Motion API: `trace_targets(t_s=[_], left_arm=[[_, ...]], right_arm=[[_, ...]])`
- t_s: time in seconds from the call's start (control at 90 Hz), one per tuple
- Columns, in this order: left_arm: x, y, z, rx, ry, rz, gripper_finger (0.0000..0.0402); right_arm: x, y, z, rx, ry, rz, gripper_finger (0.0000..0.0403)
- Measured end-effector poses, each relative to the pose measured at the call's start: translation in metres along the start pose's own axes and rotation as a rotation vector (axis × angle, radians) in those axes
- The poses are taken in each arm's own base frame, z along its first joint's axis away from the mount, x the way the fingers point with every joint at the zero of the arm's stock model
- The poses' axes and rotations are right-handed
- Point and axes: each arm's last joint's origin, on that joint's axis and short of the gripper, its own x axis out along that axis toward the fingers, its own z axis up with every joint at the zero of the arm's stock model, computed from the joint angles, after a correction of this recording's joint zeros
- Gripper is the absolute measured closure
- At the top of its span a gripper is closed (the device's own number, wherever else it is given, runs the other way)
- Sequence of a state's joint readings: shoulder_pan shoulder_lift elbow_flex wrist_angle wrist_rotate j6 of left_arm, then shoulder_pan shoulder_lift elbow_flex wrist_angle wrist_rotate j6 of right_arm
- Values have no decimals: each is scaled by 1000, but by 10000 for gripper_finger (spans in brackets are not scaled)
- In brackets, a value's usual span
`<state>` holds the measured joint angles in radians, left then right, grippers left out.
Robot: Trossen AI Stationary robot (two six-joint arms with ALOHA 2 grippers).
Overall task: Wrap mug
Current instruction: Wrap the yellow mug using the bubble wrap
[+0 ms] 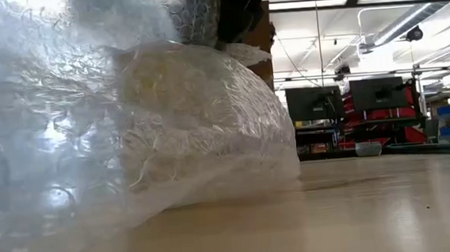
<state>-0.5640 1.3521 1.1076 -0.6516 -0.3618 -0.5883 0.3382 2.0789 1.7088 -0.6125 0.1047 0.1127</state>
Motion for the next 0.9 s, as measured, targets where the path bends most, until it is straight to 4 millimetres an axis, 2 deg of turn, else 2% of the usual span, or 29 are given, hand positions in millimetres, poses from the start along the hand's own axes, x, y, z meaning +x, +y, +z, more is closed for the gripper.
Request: trace_targets(t_s=[0.111, 0.222, 0.289, 0.389, 0.456, 0.533, 0.589, 0.711, 0.9], left_arm=[[-6, -1, -21, -70, 134, 67, 179], [10, -7, -55, -97, 200, 78, 193], [22, -15, -70, -122, 168, -13, 212], [38, -27, -78, -153, 35, -170, 266], [45, -28, -75, -133, -74, -213, 313], [44, -30, -63, -81, -216, -228, 368], [43, -28, -55, -38, -284, -223, 390], [54, -15, -41, -31, -327, -172, 381], [81, 1, -36, -45, -265, -143, 381]], right_arm=[[0, 0, 0, -6, -1, 0, 403], [0, 0, 1, -10, -8, 1, 403], [0, 0, 1, -18, -13, 1, 403], [0, 1, 2, -22, -17, 2, 403], [0, 1, 2, -22, -19, 3, 403], [0, 1, 2, -21, -23, 3, 403], [0, 1, 2, -21, -24, 3, 403], [0, 1, 2, -18, -26, 3, 403], [0, 1, 2, -18, -22, 3, 403]])
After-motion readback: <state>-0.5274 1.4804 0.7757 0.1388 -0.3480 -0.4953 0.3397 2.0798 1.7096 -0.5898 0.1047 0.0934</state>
